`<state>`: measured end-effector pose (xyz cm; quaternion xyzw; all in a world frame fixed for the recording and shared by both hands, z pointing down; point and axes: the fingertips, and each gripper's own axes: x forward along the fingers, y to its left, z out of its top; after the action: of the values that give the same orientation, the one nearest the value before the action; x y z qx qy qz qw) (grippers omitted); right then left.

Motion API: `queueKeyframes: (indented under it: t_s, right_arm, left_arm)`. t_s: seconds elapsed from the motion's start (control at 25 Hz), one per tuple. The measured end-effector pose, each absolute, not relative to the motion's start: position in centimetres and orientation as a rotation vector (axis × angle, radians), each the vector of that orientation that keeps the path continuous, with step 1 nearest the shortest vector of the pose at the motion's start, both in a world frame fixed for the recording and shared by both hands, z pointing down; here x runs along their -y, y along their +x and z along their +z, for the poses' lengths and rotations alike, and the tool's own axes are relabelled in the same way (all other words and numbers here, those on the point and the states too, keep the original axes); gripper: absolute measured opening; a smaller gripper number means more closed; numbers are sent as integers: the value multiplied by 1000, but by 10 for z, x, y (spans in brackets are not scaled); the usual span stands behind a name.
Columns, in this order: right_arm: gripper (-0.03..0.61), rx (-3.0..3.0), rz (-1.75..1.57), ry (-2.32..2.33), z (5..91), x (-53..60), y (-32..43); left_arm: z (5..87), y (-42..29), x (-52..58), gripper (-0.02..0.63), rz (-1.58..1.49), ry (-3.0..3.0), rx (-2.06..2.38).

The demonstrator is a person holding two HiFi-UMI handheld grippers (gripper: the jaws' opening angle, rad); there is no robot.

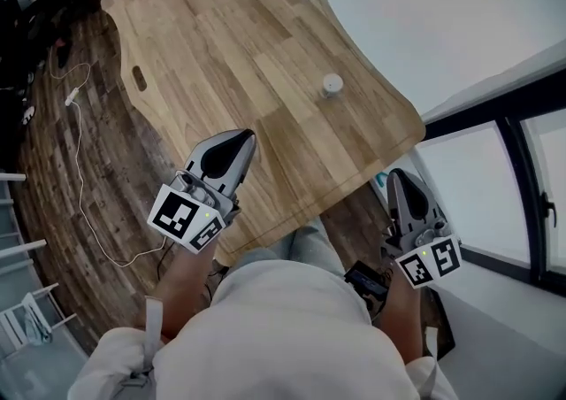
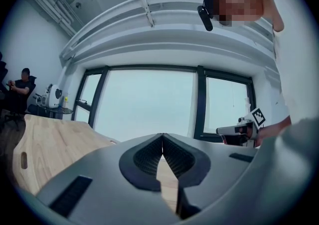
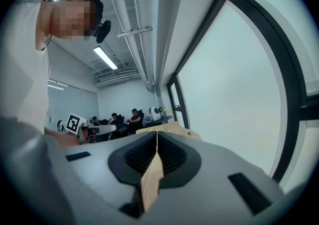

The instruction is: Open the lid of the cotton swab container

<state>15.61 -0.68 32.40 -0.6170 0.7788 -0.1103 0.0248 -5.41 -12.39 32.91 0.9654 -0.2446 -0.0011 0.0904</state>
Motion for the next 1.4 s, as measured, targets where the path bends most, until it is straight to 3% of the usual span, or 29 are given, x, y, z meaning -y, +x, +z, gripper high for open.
queueKeyframes:
  t_s: [0.84, 1.4]
  right_arm:
    - [21, -2570, -272, -1667, 314, 90, 205]
    - [21, -2680, -373, -1616, 368, 138, 221]
  left_arm:
    - [324, -13, 137, 12, 13, 2839, 991]
    - [348, -8, 168, 12, 110, 2784, 1130]
